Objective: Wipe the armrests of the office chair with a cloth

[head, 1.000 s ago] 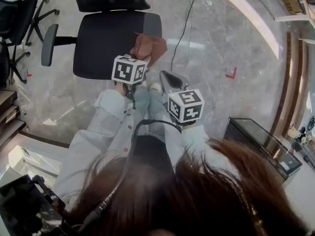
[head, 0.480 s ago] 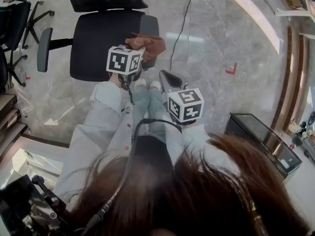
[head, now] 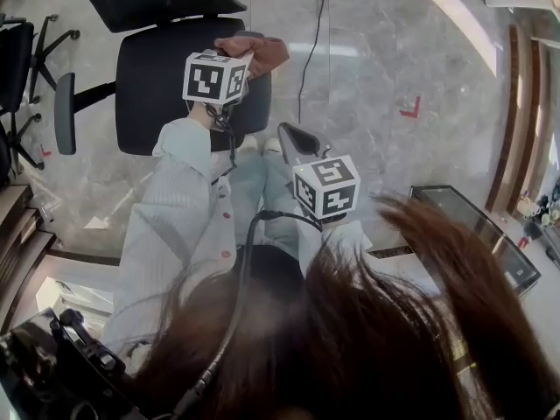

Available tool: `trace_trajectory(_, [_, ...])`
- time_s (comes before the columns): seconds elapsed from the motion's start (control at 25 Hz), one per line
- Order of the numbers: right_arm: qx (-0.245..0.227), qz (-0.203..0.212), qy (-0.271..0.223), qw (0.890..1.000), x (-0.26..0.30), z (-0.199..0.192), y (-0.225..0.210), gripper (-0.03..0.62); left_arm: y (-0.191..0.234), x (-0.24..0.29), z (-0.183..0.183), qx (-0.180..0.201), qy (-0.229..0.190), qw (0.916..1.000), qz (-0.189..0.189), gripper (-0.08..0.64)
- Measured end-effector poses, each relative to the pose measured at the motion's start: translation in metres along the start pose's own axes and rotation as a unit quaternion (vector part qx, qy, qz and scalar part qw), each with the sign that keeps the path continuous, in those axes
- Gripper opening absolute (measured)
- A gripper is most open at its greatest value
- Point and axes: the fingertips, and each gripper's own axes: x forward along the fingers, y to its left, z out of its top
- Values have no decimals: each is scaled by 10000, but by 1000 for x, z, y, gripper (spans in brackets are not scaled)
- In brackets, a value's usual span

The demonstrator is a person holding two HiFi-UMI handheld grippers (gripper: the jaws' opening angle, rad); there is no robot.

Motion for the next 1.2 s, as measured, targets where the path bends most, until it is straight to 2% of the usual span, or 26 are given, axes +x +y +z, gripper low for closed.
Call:
trace_trajectory(0.24, [3, -28, 74, 10000, -2, -6, -1, 2, 10, 14, 21, 74, -94, 9998, 171, 35])
trace_trajectory(0.36, [-4, -43, 65, 10000, -6, -7, -4, 2, 8, 9, 34, 106, -333, 9990, 269, 35])
trace_trajectory(0.52, [-35, -67, -21, 10000, -13, -4, -8, 2, -11, -11, 40, 189, -626, 9977, 186, 35])
trace_trajectory(0.76, [-261, -43, -383, 9989, -31, 14, 6, 2, -36, -70, 34, 39, -1151, 9933, 73, 35])
trace_trajectory(0.88, [-382, 94, -720, 9966, -45, 25, 27, 2, -55, -123, 31, 188, -1631, 9863, 148, 35])
trace_trajectory(1.0, [-593, 170, -1045, 9926, -58, 41, 47, 2, -76, -182, 35, 392, -2219, 9737, 335, 35])
trace_trajectory(1.2, [-976, 204, -1647, 9813, -91, 76, 86, 2, -112, -262, 21, 537, -2784, 9579, 447, 35])
